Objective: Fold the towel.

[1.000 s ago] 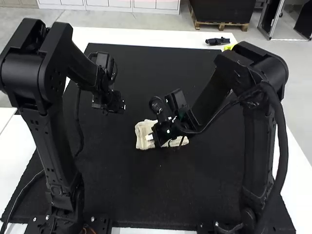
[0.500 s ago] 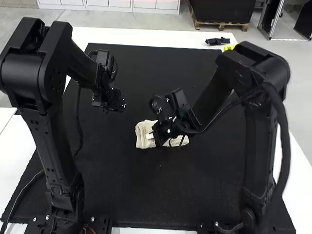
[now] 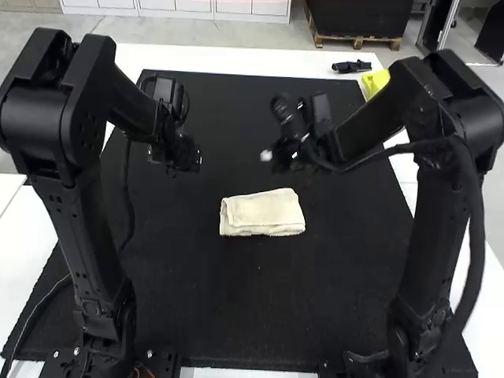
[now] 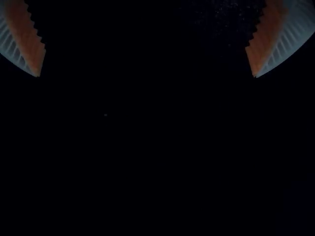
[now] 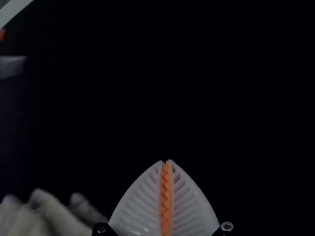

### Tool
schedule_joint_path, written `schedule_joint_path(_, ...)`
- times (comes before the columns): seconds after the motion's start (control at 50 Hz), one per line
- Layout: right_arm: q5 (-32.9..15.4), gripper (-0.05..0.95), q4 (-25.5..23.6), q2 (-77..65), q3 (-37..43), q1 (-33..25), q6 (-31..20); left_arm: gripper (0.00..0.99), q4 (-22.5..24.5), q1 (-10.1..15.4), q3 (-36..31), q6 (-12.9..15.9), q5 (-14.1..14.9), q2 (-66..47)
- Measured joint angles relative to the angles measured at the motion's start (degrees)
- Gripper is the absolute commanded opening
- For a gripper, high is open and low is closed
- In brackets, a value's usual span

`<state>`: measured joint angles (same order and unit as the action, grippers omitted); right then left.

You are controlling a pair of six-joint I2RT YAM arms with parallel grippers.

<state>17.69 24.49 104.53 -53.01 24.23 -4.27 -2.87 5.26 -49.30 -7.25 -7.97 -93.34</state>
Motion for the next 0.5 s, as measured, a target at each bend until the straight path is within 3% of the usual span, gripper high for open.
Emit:
schedule_joint_path(0.24, -7.23, -0.02, 0.0, -4.81, -3.3, -17.64, 1.11, 0.962, 1.07, -0.61, 0.0, -1.22, -1.07, 4.46)
schedule_joint_path(0.5, -9.6, -0.02, 0.11, -18.36, 0.72, -26.43, 1.16, 0.961, -0.9, -7.02, 0.28, -1.64, -1.07, 10.14)
